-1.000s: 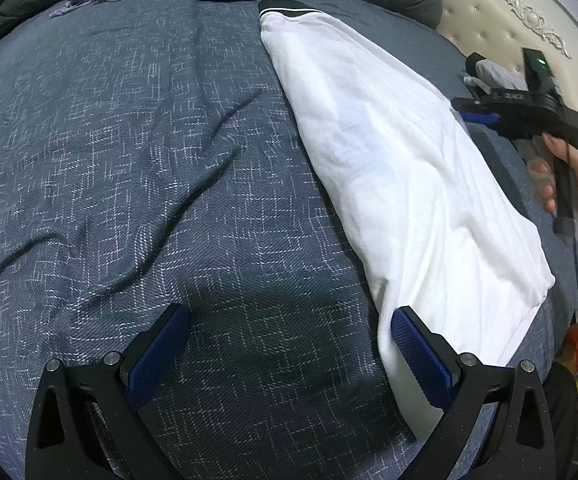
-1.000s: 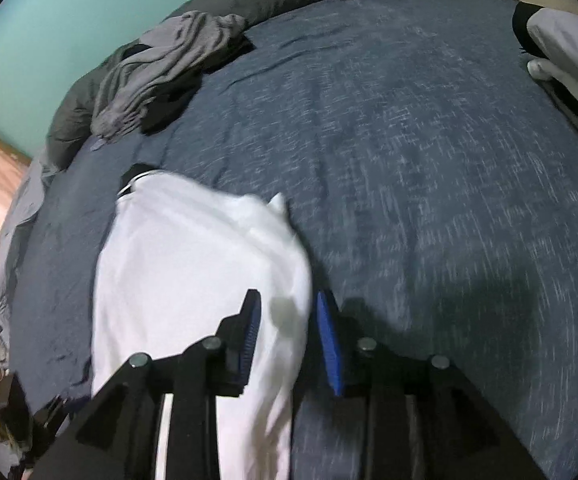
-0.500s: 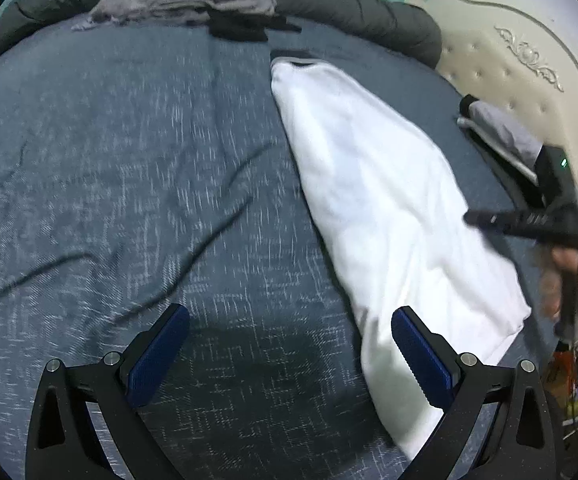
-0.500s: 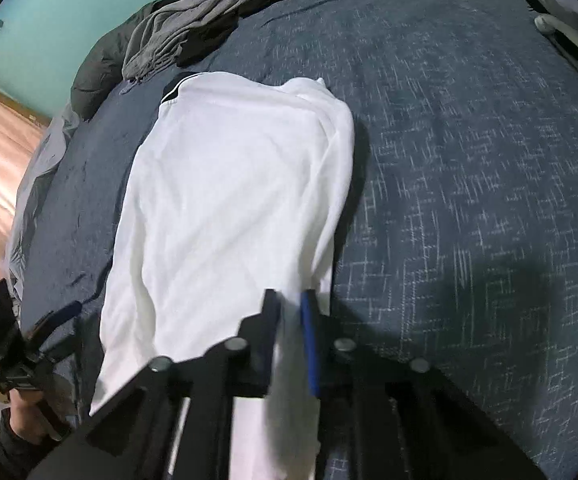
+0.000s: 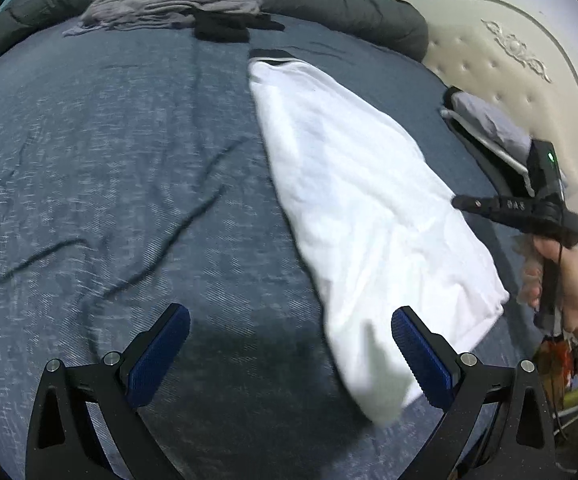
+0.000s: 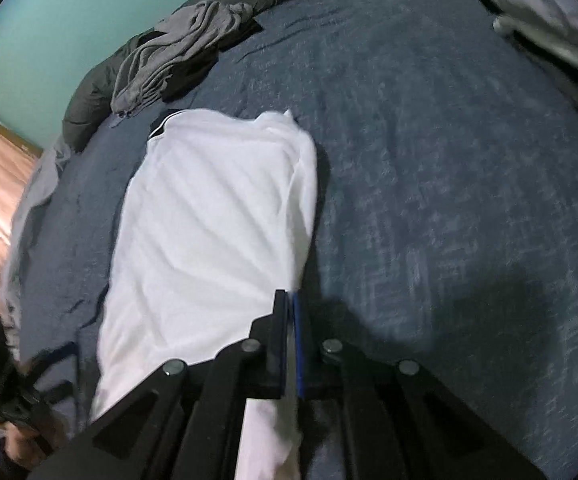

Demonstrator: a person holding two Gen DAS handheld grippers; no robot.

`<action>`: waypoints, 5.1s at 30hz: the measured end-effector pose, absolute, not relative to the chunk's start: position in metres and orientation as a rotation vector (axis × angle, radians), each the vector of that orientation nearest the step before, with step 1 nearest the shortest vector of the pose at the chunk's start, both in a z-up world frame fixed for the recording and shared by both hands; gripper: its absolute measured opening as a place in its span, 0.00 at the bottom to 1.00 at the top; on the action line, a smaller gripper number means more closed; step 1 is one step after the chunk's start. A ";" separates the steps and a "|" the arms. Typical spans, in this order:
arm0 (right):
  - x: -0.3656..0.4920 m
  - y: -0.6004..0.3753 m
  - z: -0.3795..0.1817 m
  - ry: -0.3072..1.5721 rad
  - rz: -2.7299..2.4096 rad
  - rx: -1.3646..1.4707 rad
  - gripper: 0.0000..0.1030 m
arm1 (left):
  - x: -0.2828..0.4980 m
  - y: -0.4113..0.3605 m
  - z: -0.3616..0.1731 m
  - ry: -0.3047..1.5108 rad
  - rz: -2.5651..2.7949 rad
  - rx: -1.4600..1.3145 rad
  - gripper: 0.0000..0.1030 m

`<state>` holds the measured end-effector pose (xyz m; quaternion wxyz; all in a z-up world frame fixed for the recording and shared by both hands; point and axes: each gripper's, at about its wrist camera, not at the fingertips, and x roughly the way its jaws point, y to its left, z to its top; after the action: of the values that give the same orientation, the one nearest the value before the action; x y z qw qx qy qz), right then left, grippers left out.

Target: Fold clothes

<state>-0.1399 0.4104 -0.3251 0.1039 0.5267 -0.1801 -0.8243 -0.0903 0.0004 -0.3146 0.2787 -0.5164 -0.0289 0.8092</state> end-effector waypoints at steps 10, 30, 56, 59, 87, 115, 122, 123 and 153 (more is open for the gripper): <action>-0.089 0.402 -0.310 -0.416 -2.337 1.559 0.16 | -0.065 0.006 -0.320 -0.103 2.102 -1.443 1.00; -0.034 0.393 -0.316 -0.402 -2.242 1.602 0.16 | -0.063 -0.004 -0.330 -0.173 2.078 -1.548 0.99; -0.019 0.394 -0.302 -0.376 -2.273 1.544 0.03 | -0.046 0.005 -0.320 -0.101 1.952 -1.468 0.05; -0.013 0.396 -0.294 -0.385 -2.258 1.534 0.03 | -0.044 0.001 -0.312 -0.110 1.944 -1.449 0.04; -0.009 0.411 -0.310 -0.464 -2.275 1.606 0.05 | -0.056 -0.017 -0.325 -0.196 1.946 -1.518 0.41; -0.024 0.391 -0.331 -0.421 -2.283 1.763 0.06 | -0.062 -0.004 -0.337 -0.217 1.932 -1.559 0.04; -0.024 0.400 -0.334 -0.506 -2.288 1.780 0.20 | -0.064 0.002 -0.341 -0.197 1.940 -1.587 0.05; -0.025 0.401 -0.333 -0.511 -2.291 1.779 0.25 | -0.064 0.001 -0.342 -0.206 1.940 -1.590 0.05; -0.026 0.368 -0.332 -0.413 -2.171 1.922 0.40 | -0.066 -0.003 -0.360 -0.369 1.929 -1.646 0.41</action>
<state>-0.0256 0.3685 -0.3317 0.1060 0.6525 -0.1402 -0.7371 -0.0659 -0.0034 -0.3604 0.2856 -0.6157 -0.1379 0.7214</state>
